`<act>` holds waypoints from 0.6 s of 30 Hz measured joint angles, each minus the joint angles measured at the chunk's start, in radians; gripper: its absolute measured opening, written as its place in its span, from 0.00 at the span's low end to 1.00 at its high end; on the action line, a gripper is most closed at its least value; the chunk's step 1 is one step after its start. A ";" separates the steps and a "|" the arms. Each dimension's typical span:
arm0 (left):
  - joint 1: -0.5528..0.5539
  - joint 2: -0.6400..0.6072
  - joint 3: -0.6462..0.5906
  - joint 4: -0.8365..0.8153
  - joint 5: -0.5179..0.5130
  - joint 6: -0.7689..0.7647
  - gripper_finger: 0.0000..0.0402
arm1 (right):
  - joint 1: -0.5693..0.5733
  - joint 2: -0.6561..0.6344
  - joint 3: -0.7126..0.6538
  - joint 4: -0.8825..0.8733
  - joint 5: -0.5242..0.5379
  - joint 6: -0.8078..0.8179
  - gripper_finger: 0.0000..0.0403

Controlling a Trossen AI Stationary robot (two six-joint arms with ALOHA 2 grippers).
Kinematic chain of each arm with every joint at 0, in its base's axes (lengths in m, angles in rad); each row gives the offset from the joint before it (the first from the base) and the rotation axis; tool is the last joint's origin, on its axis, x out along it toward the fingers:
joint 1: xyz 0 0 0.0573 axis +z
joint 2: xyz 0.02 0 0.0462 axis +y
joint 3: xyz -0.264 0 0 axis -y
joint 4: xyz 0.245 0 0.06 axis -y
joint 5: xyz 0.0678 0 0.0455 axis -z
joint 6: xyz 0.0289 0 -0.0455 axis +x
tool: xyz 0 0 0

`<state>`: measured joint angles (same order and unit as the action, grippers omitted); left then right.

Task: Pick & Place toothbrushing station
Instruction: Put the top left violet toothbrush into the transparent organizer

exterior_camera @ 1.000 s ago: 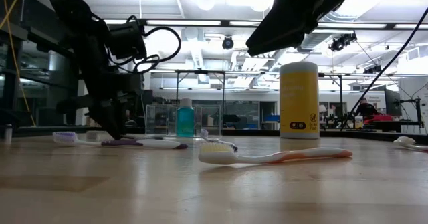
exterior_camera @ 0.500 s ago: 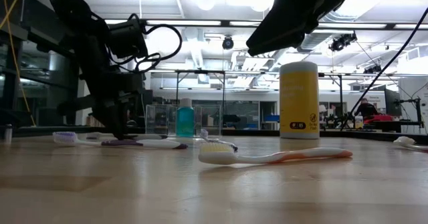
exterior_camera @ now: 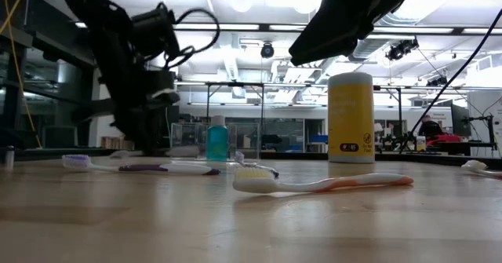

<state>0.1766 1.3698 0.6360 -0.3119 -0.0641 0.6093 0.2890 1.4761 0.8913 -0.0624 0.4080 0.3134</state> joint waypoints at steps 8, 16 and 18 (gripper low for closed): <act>-0.048 0.000 0.049 -0.021 -0.076 0.004 0.01 | 0.000 0.000 0.000 0.000 -0.003 0.000 0.43; -0.187 -0.001 0.056 -0.018 -0.324 0.091 0.01 | 0.000 0.000 0.000 0.001 -0.019 0.001 0.43; -0.241 -0.001 0.056 -0.004 -0.404 0.103 0.01 | -0.003 0.000 0.000 0.006 -0.019 0.006 0.43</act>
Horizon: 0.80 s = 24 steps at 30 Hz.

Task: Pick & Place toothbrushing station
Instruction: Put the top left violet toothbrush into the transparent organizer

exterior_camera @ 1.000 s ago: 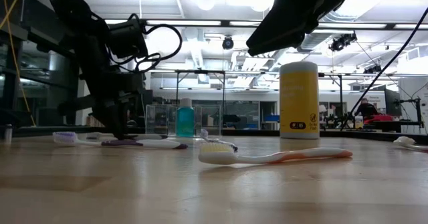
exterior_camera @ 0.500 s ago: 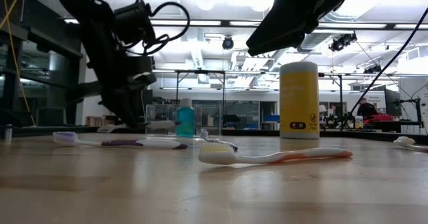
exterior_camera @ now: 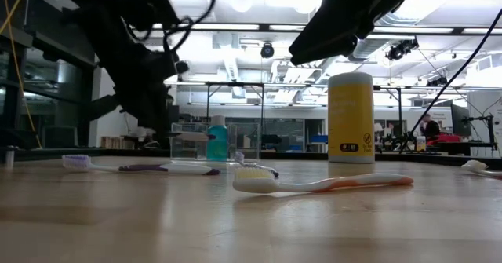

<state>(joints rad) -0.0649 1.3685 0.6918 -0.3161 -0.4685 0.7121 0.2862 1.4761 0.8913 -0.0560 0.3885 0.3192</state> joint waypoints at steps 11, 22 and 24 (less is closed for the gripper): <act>-0.298 -0.001 0.079 0.187 -0.243 0.203 0.01 | -0.049 0.000 0.000 0.113 -0.163 0.005 0.43; -0.401 -0.002 0.090 0.407 -0.224 0.514 0.01 | -0.106 0.000 0.000 0.203 -0.349 0.077 0.43; -0.410 -0.002 0.090 0.427 -0.198 0.569 0.01 | -0.119 0.000 0.000 0.226 -0.369 0.078 0.43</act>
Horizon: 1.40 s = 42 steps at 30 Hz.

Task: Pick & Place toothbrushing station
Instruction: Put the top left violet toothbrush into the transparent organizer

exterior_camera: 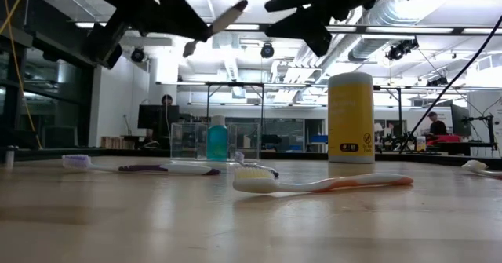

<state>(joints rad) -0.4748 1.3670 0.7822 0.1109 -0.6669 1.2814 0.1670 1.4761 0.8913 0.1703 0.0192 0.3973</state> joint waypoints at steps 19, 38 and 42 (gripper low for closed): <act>0.025 0.005 0.001 0.156 0.205 0.336 0.01 | -0.099 0.000 0.000 0.145 -0.228 0.125 0.43; 0.131 0.006 0.001 0.266 0.366 0.461 0.01 | -0.098 0.001 0.000 0.169 -0.246 0.182 0.43; 0.147 0.006 0.001 0.275 0.385 0.476 0.01 | -0.098 0.001 0.000 0.179 -0.232 0.195 0.43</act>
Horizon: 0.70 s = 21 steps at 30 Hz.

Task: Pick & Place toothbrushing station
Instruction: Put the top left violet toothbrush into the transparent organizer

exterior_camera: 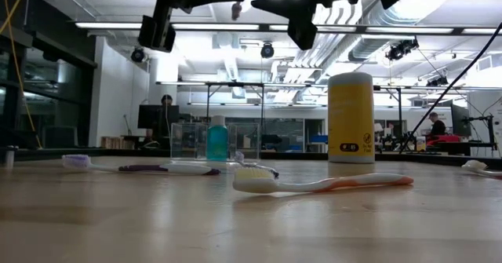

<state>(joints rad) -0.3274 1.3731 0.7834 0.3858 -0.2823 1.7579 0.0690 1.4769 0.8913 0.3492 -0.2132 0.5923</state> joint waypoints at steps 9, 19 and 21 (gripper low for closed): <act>0.038 0.000 0.000 0.014 0.073 0.001 0.01 | -0.031 0.000 0.000 0.008 -0.004 0.032 0.43; 0.088 0.000 0.000 0.024 0.136 0.029 0.01 | -0.033 0.002 0.000 0.018 -0.001 0.040 0.43; 0.099 0.000 0.000 0.032 0.155 0.026 0.01 | -0.033 0.002 0.000 0.023 0.002 0.040 0.43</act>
<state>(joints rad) -0.2283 1.3731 0.7834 0.4180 -0.1273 1.7840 0.0360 1.4792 0.8913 0.3723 -0.2115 0.6324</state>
